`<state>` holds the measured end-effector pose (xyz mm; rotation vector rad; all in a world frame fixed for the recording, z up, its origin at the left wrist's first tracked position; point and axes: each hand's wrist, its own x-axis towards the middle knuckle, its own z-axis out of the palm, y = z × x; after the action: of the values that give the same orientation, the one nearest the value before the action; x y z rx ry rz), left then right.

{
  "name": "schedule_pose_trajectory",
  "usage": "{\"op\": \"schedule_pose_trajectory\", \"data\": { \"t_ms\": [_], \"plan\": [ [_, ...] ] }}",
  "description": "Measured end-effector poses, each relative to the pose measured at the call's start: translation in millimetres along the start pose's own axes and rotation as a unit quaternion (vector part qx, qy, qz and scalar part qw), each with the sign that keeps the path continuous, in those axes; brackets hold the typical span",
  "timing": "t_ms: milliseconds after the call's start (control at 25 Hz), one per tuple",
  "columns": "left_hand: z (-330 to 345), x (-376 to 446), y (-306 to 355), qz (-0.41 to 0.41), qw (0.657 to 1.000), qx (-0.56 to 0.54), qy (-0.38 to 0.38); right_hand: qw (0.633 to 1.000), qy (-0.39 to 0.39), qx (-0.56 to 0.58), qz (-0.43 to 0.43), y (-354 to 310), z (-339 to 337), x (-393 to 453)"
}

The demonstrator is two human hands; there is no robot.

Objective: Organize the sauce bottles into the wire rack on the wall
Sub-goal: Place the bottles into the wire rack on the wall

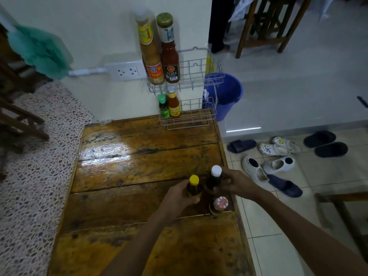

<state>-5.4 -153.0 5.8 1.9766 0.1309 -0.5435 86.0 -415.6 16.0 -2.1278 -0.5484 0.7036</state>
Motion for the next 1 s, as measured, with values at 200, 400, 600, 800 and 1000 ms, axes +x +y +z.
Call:
{"op": "schedule_pose_trajectory", "data": {
  "t_ms": [200,400,600,800,1000],
  "plan": [
    [-28,19,25,0.008,0.998,-0.050,0.025,0.997,0.025,0.073,0.017,-10,-21,18],
    [-64,51,58,0.025,0.995,-0.072,0.059,0.981,0.067,0.181,0.008,-40,-59,52],
    [-102,102,82,0.073,0.989,-0.057,0.111,0.977,0.110,0.184,-0.015,-60,-94,101],
    [-128,165,104,0.120,0.975,-0.018,0.188,0.959,0.273,0.065,-0.047,-78,-102,156],
    [-128,209,104,0.106,0.964,0.042,0.241,0.959,0.280,0.028,-0.044,-58,-99,201]
  ]
}}
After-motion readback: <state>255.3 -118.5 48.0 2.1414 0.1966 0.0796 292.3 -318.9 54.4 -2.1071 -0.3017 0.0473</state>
